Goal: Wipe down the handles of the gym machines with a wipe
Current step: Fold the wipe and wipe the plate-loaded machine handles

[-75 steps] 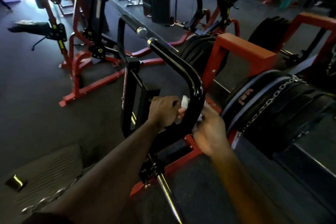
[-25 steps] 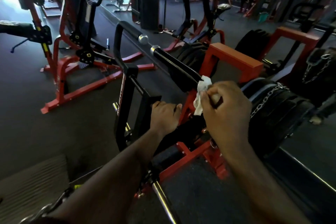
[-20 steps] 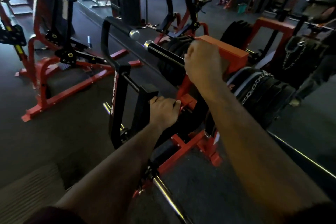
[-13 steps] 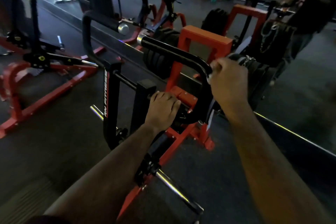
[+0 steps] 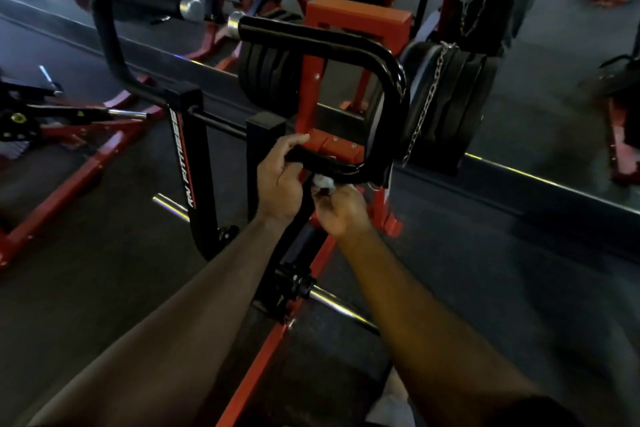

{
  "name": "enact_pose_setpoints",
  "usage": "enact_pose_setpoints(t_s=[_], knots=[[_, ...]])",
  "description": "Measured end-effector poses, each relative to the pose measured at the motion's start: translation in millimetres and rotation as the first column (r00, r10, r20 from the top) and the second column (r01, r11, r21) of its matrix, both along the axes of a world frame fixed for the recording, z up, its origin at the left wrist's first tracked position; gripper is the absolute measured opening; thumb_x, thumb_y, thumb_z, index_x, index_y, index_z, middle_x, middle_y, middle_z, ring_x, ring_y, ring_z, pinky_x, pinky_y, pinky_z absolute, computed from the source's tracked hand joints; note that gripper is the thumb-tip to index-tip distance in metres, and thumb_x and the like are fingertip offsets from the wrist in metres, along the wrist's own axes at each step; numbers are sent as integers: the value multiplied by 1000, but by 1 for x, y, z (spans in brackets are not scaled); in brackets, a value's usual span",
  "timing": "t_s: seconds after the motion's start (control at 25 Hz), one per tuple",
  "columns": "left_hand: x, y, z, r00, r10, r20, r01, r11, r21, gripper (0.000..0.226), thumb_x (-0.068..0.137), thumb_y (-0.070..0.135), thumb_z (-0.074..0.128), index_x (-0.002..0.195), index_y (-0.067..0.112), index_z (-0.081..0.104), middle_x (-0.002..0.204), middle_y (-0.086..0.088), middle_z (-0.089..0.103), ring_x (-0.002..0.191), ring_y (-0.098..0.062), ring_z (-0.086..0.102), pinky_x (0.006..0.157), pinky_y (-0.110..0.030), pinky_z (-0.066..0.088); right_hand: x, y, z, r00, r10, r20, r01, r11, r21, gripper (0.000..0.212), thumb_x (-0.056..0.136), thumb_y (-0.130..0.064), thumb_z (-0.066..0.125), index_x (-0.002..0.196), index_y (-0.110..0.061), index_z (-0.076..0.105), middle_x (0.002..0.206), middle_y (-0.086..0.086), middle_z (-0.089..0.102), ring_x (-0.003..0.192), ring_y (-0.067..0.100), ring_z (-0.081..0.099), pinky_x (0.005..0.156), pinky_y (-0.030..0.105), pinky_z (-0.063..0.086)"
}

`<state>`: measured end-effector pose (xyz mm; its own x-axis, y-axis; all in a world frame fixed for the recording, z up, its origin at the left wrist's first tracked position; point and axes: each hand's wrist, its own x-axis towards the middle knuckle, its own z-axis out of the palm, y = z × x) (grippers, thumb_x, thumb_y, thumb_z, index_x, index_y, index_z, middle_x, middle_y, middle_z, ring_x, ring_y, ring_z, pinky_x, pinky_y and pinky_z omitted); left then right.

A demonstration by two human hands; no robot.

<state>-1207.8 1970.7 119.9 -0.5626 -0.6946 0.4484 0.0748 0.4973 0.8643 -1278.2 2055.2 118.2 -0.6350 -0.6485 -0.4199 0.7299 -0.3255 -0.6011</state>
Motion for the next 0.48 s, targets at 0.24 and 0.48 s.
enact_pose_setpoints(t_s=[0.24,0.48], knots=[[31,-54,6,849,377,370,45,647,-761,44,82,16,61,126,17,65,146,7,51,128,-21,42,98,-39,34,13,44,5,976,-170,139,165,985,42,28,96,13,37,91,-4,60,80,7,66,66,6,64,67,17,54],[32,-79,7,863,408,300,71,488,-870,30,80,20,70,110,24,74,150,6,47,129,-21,37,98,-40,32,41,50,26,598,-106,-795,430,879,207,9,88,0,66,95,-5,69,92,1,69,86,3,66,69,10,51]])
